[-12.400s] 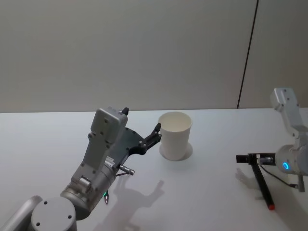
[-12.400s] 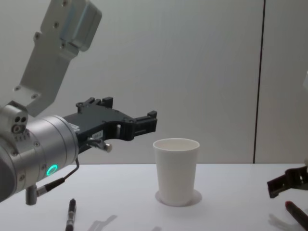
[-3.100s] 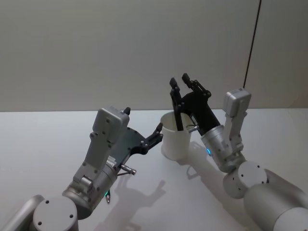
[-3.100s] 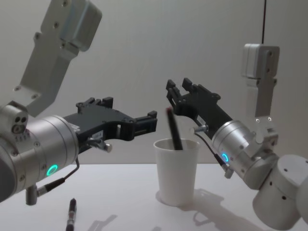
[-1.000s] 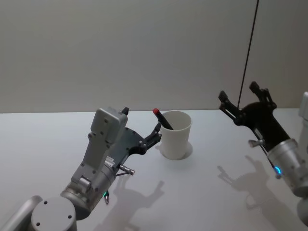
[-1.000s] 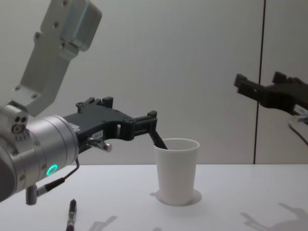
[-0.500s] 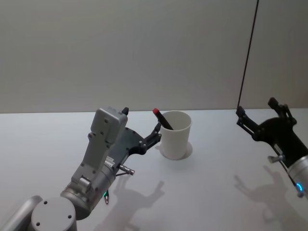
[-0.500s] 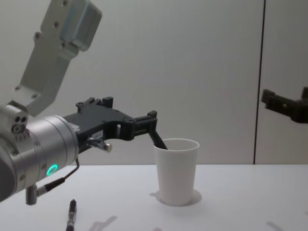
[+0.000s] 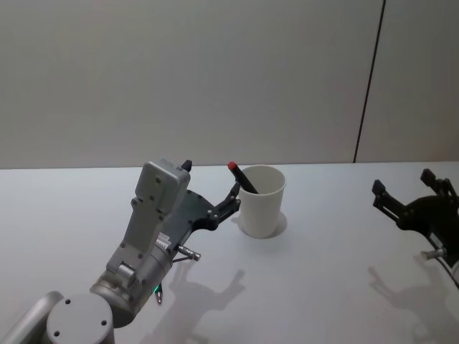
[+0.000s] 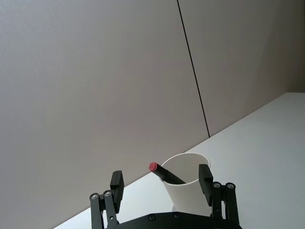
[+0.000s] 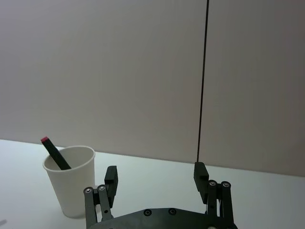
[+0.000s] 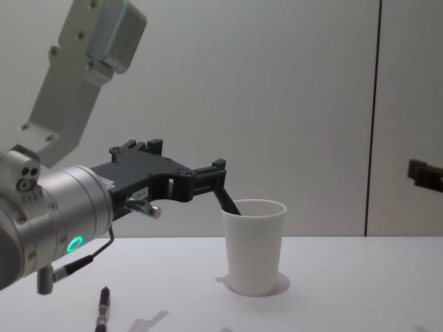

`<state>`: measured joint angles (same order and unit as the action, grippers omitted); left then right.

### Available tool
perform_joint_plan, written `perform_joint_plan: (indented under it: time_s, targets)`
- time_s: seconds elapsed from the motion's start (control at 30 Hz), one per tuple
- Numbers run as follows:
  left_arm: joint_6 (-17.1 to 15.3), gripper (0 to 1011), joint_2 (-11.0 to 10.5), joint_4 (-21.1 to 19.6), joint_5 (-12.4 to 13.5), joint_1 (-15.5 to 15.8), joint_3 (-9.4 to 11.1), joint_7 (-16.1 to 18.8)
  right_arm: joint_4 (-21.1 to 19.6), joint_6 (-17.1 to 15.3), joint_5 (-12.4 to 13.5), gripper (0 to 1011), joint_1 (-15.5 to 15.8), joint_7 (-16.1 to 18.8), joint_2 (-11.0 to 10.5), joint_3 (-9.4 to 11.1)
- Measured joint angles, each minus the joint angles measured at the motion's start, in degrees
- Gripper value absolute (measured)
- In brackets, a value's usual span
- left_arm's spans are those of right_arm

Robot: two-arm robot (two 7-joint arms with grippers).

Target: Place the pen into the pen holder.

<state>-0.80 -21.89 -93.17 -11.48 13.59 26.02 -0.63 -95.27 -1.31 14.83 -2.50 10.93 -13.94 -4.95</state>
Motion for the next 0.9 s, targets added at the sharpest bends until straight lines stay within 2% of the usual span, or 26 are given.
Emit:
perform_joint_plan:
  time_s: [0.27,0.5,0.9]
  targets:
    - [0.00,1004,0.00,0.00,0.00,0.00,0.00,0.00,-2.56,-6.44,0.68,1001,1.68,-1.41,-1.55,1.13]
    - [0.00,1004,0.00,0.00,0.00,0.00,0.00,0.00,-3.60,-10.21,1.23,1001,2.28,-1.82,-2.33,1.70]
    - [0.00,1004,0.00,0.00,0.00,0.00,0.00,0.00,-4.39,-13.79,1.64,1001,2.64,-1.93,-3.03,2.13]
